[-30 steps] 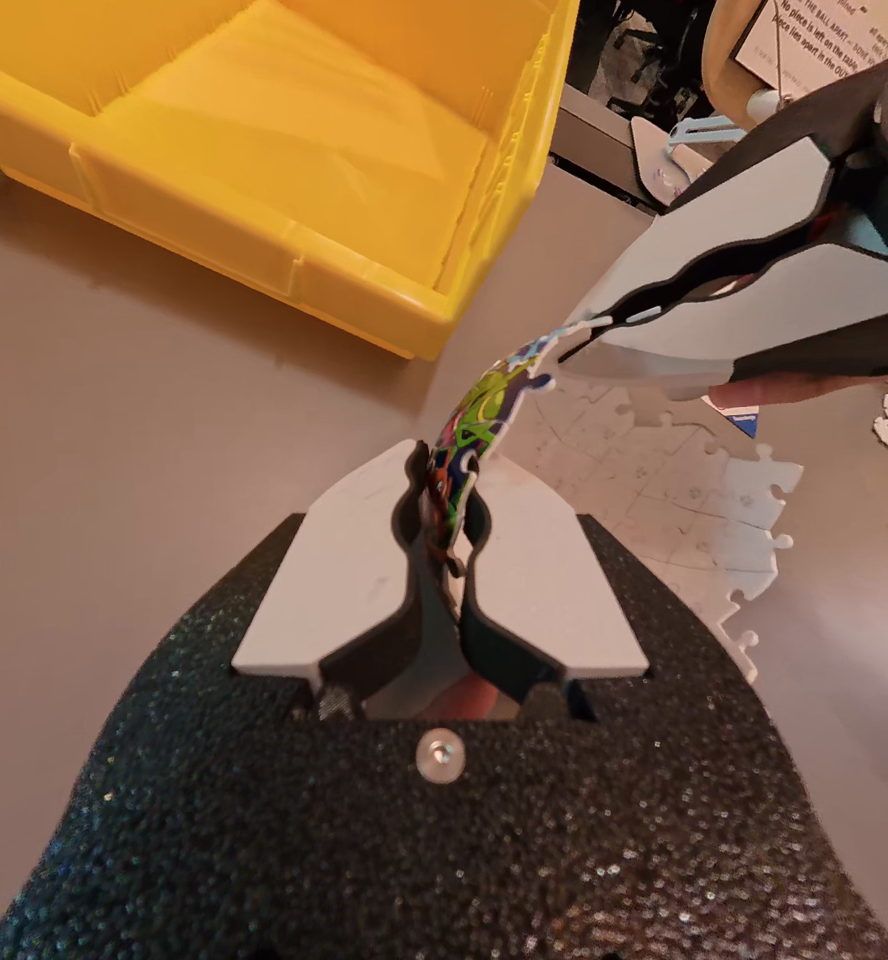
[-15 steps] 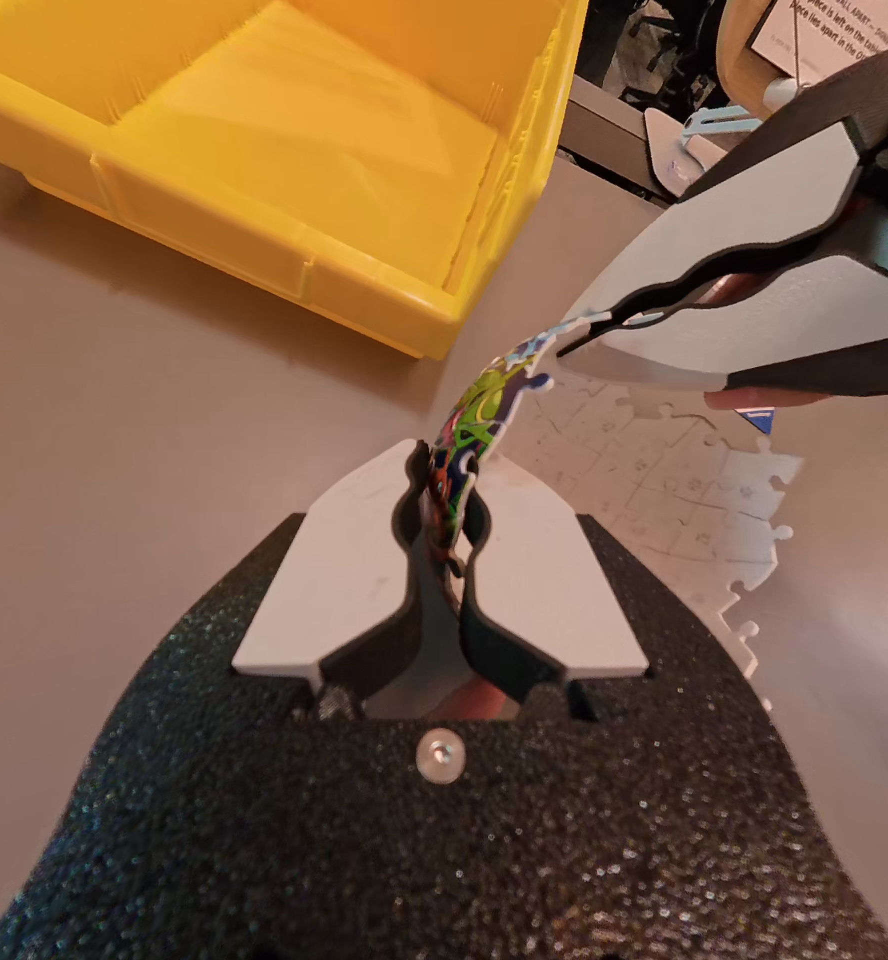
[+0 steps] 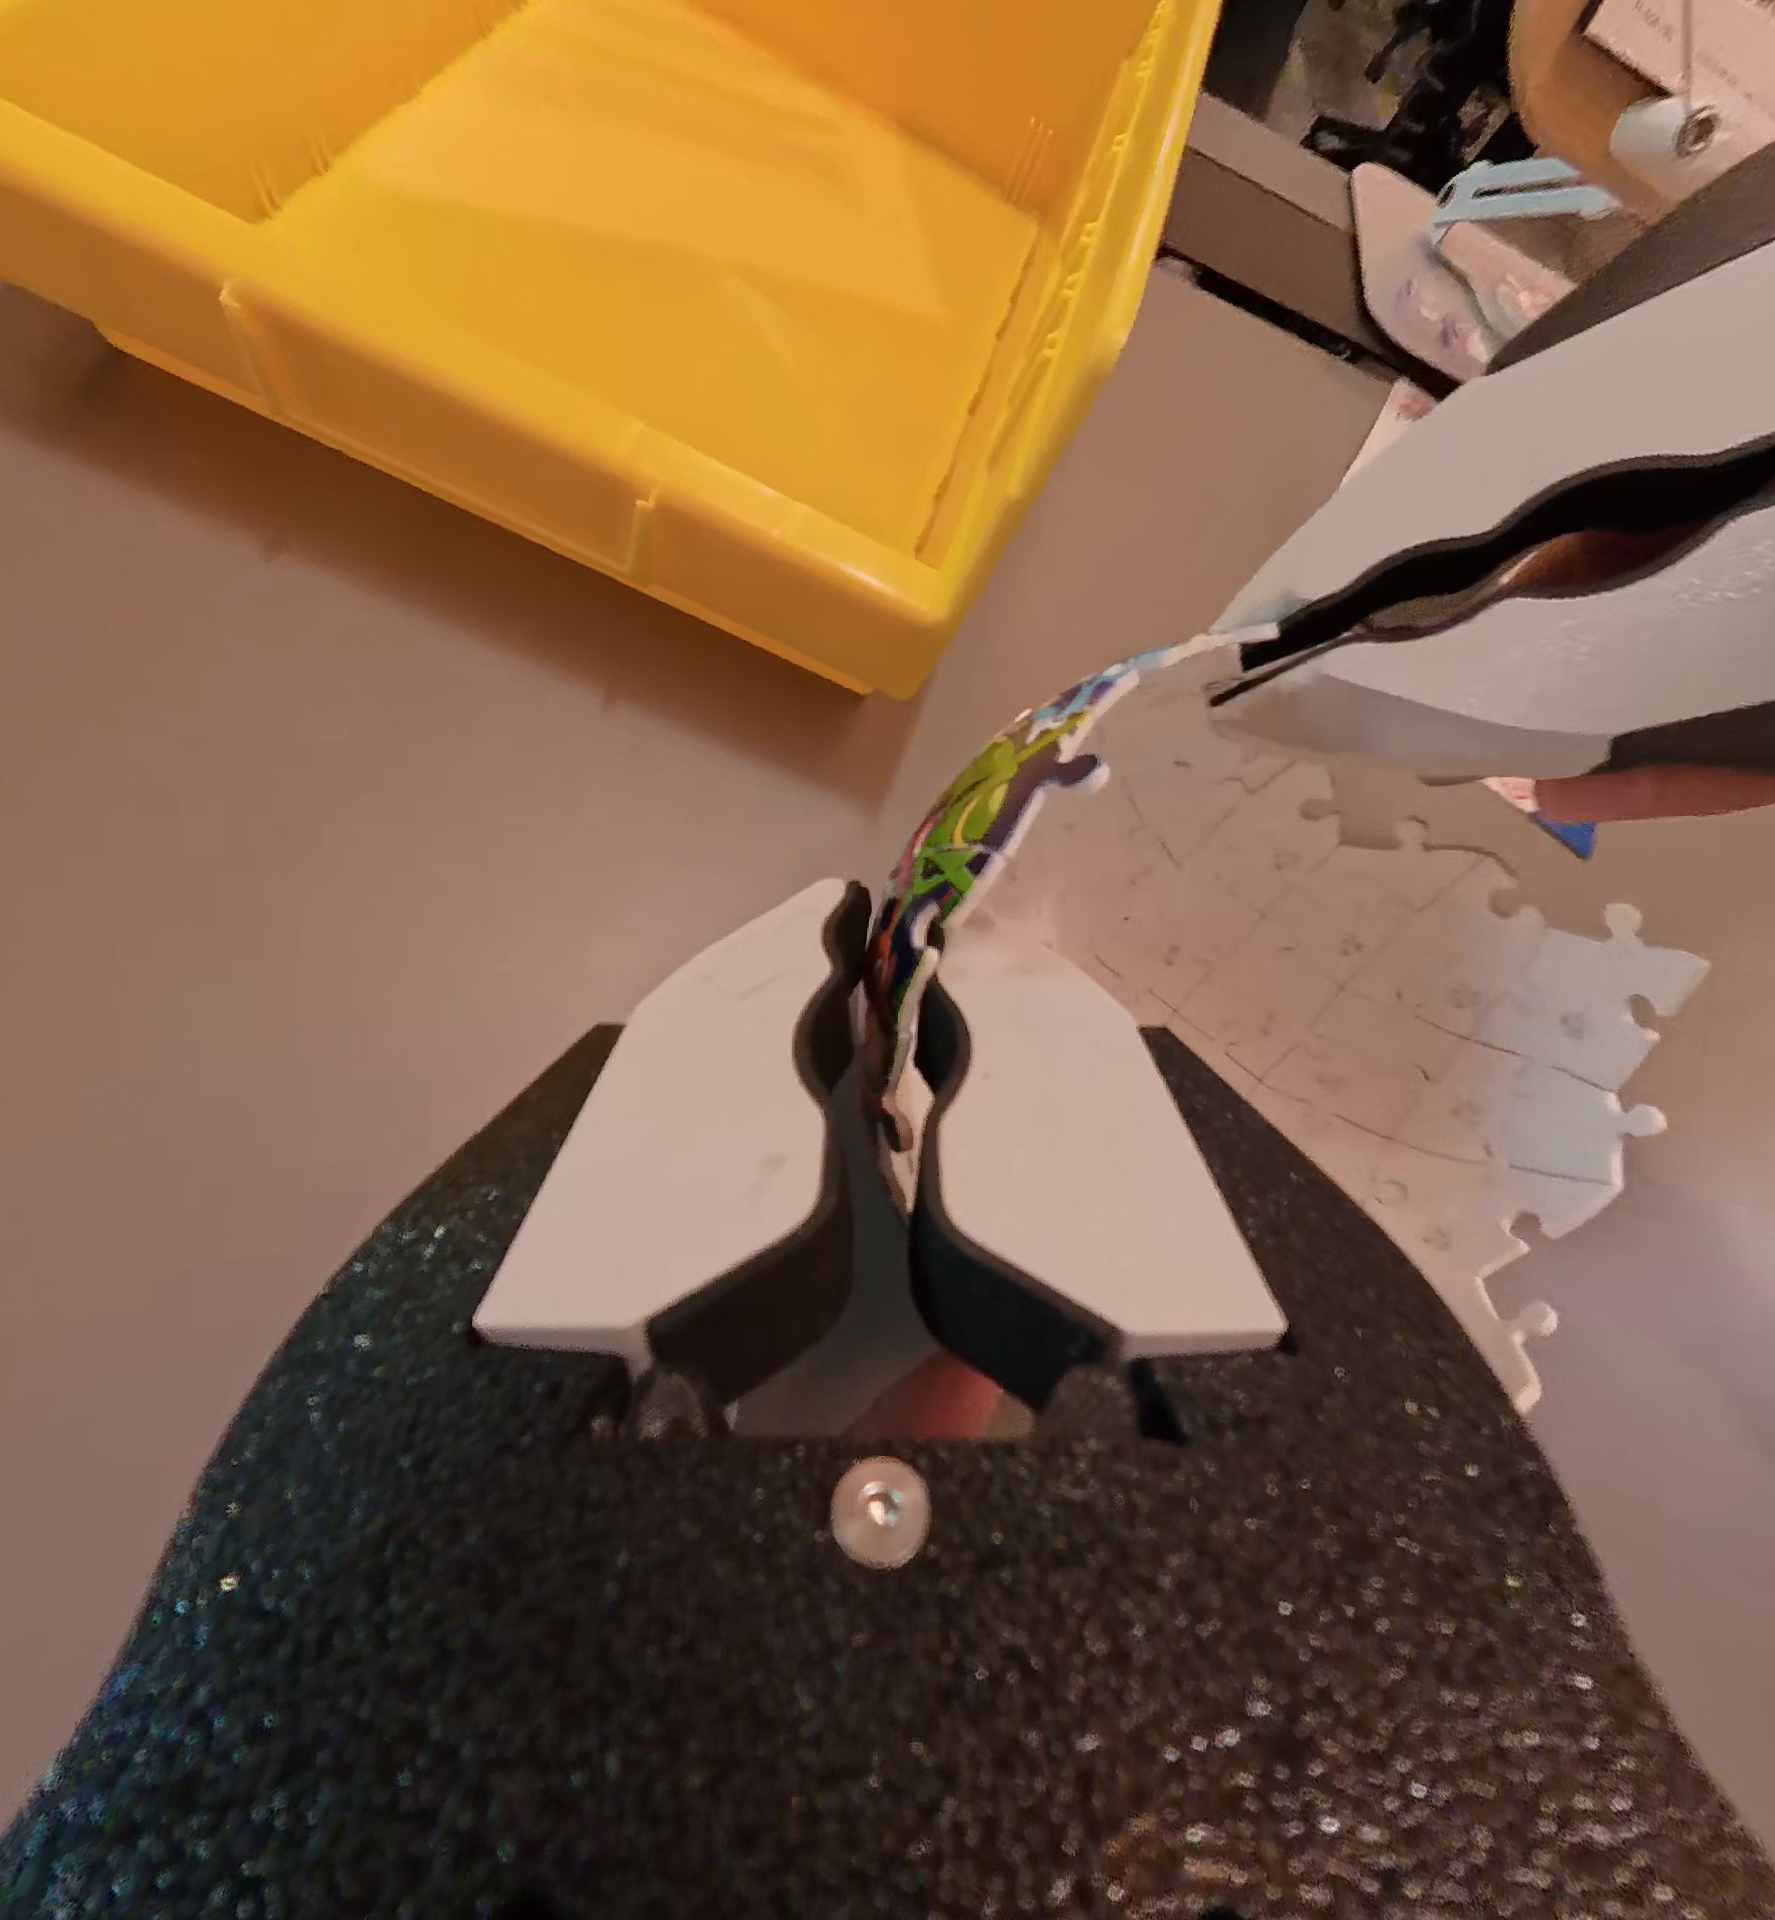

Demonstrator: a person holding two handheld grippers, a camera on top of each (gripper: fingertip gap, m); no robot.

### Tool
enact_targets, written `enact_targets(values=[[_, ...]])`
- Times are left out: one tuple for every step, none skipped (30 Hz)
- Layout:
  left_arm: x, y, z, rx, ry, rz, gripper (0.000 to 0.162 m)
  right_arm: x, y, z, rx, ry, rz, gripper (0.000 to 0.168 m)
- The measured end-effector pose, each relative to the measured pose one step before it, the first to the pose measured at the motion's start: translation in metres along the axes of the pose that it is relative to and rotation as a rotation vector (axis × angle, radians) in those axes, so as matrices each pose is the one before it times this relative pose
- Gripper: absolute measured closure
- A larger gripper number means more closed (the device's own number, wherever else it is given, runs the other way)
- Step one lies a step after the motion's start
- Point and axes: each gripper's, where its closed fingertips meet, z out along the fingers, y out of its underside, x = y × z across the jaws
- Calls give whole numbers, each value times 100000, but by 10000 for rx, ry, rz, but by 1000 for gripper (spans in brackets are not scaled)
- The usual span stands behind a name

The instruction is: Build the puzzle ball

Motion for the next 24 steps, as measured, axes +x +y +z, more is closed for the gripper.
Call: enact_targets(values=[[-270, 3, -38, -16, -201, 76, 156, 159, 377, -52, -171, 195, -197, 161], [-208, -36, -54, 14, -119, 31, 156, 173, 320, -73, -160, 175, -78, 160], [-66, -32, -45, 0, -15, 13, 156, -3, 137, -110, -44, 20, 44, 161], [12, -31, -31, 4, 34, -2, 156, -199, -106, -132, 113, -141, 211, 165], [8, -13, -27, 8, 22, -26, 156, -44, -149, -120, 134, -65, 323, 165], [91, -44, -26, 14, 65, -14, 156, 45, -81, -182, 79, 3, 189, 162], [130, -4, -28, -15, 83, -19, 156, 0, -185, -285, 186, 23, 44, 159], [57, 26, -37, -32, 27, 20, 157, 22, -268, -390, 303, 99, -8, 155], [-80, 55, -55, -55, -61, 94, 157, 329, -57, -492, 248, 303, 88, 152], [-188, 90, -69, -85, -90, 158, 157, 778, 297, -566, 69, 516, 196, 149], [-210, 82, -64, -76, -71, 130, 157, 901, 442, -606, 38, 494, 293, 145], [-242, 43, -75, -44, -50, -17, 157, 653, 313, -581, 220, 259, 404, 141], [-224, -11, -59, -10, -9, -97, 157, 435, 341, -535, 275, 81, 567, 139], [-143, 5, -48, -6, 48, -84, 157, 493, 605, -377, 109, 65, 646, 138], [-52, 45, -26, -39, 90, -40, 156, 774, 1041, -119, -177, 210, 611, 138], [-36, 64, -25, -50, 76, -39, 156, 1095, 1340, 198, -378, 426, 603, 138], [-38, 35, -16, -37, 46, -77, 155, 1021, 1535, 462, -559, 386, 518, 137], [8, 9, -18, -14, 45, -81, 155, 622, 1473, 618, -645, 143, 279, 130], [66, -12, -40, 7, 62, -22, 154, 268, 1213, 646, -569, -18, 107, 121], [64, 2, -42, -2, 36, 47, 154, 248, 835, 562, -402, 57, 72, 117], [43, 7, -50, -18, 4, 65, 153, 193, 198, 507, -75, 103, 17, 113], [84, -21, -49, -6, 28, 37, 153, -159, -84, 466, 90, -63, -34, 112], [120, -46, -28, 11, 60, 13, 152, -286, 77, 475, -89, -144, -69, 115], [107, -39, -28, 9, 48, 29, 152, 44, 342, 431, -350, 70, -132, 116]])
